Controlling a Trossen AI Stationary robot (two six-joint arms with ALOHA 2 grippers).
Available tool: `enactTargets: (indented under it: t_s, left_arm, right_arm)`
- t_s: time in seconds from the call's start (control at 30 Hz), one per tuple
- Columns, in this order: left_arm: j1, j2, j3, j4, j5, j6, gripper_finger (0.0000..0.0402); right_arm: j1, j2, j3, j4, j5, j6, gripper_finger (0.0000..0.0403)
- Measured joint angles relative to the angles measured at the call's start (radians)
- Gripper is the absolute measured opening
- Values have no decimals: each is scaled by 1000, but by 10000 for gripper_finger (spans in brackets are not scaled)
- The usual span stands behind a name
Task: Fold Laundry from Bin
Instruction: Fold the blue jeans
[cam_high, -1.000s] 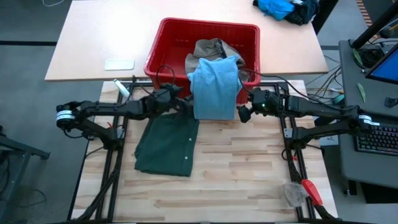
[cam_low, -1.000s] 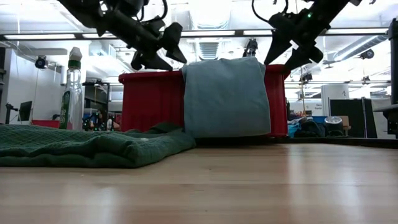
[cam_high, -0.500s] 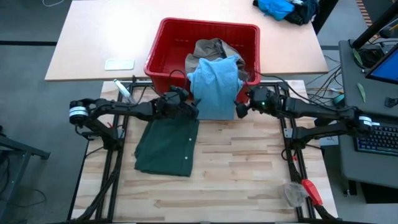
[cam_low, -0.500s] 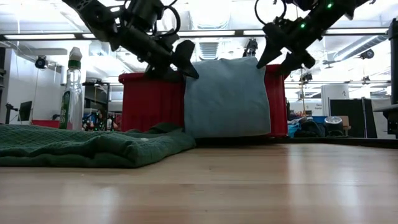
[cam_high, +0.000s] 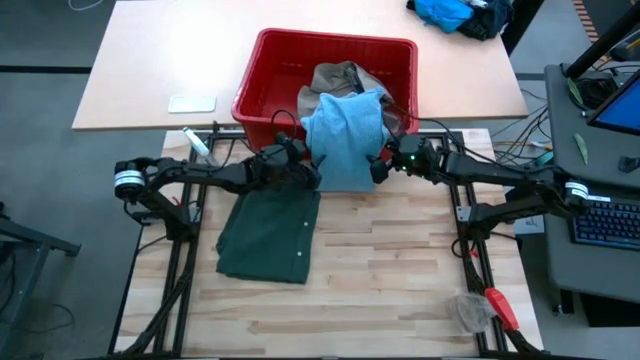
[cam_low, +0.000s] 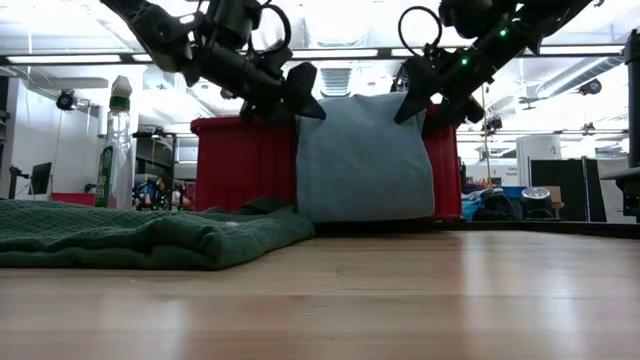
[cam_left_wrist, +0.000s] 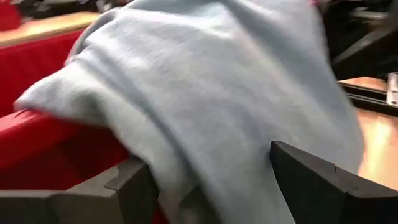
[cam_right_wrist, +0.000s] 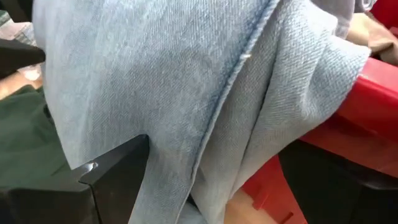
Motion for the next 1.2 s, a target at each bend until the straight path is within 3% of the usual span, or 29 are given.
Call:
enactTargets:
  t_s: [0.1, 0.37, 0.5, 0.77, 0.9, 1.2]
  left_arm:
    - [11, 29, 0, 74, 79, 45, 258]
    - [24, 98, 0, 166, 98, 54, 197]
    - [22, 112, 0, 188, 99, 54, 151]
    - [21, 106, 0, 203, 135, 51, 22]
    - [19, 91, -1, 234, 208, 44, 17]
    - [-33, -40, -1, 185, 223, 47, 7]
  right_arm:
    - [-1, 5, 0, 27, -5, -24, 337]
    - [0, 8, -1, 44, -25, -59, 276]
    - [0, 19, -1, 50, -19, -62, 208]
    - [0, 16, -1, 45, -23, -93, 28]
    - [7, -12, -1, 36, -43, -104, 20]
    - [36, -155, -1, 33, -142, -82, 18]
